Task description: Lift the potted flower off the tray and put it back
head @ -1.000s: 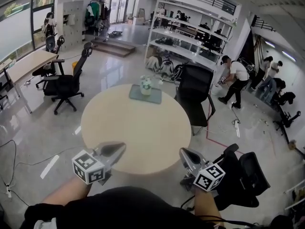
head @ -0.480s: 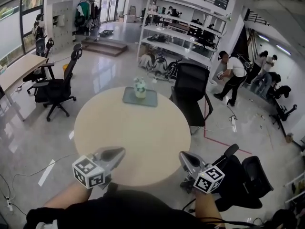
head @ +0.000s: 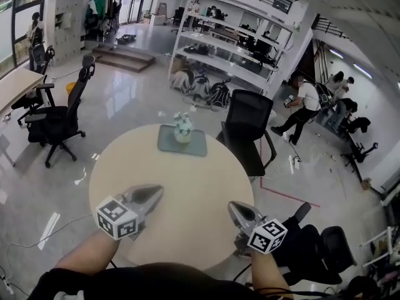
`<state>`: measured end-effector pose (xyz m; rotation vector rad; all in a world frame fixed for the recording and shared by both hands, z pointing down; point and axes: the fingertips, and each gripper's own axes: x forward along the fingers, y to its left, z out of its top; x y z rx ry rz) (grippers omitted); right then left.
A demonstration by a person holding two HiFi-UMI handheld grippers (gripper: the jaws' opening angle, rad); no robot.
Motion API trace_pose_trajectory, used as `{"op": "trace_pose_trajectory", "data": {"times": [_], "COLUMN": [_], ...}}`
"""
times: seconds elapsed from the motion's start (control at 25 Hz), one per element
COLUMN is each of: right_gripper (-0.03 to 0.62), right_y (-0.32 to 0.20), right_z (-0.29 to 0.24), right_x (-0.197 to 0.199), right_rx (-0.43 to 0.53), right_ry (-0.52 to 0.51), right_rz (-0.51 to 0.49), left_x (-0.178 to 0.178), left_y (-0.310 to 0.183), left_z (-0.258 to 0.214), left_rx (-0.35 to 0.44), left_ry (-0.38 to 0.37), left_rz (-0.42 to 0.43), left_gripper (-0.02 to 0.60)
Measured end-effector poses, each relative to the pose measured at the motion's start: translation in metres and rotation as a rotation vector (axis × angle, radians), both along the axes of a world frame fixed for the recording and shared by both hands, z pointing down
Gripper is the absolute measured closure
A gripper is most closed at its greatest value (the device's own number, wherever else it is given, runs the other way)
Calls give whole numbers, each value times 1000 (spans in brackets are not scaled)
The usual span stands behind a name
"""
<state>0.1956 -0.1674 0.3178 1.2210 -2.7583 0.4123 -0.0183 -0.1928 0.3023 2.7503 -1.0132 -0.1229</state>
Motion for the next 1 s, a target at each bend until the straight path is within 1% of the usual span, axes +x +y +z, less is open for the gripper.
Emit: {"op": "trace_pose_trajectory", "data": {"times": [0.16,0.32,0.44,0.64,0.84,0.92,1.0], "right_gripper": [579,577,542,453,334,273,232], "right_y": [-58,-120,-169,-245,-313,-339,-362], "right_z": [26,45,59,87,131,150,169], "right_x": [-16,-29,-47,-65,-72,-75,-80], "right_rx": [-23,-2,11,-2,-52,-62,-67], "right_ry": [40,57,74,96,91,103,127], "right_rz": [7,33,27,49,108,128,134], "left_x": [-26,-42,-55,-63,-61,-61,-61], "left_y": [-52,-99,-137,-198,-255,-276,-295], "left_z": [24,50,69,101,137,153,168], "left_rx": [-21,-39,-57,-87,-123,-134,-136], "left_ry": [2,-24,-33,-49,-59,-59,-66], "left_rz": [-43,-71,-83,-70,-24,-9,2], "left_gripper": [583,583,583,583,583,583,583]}}
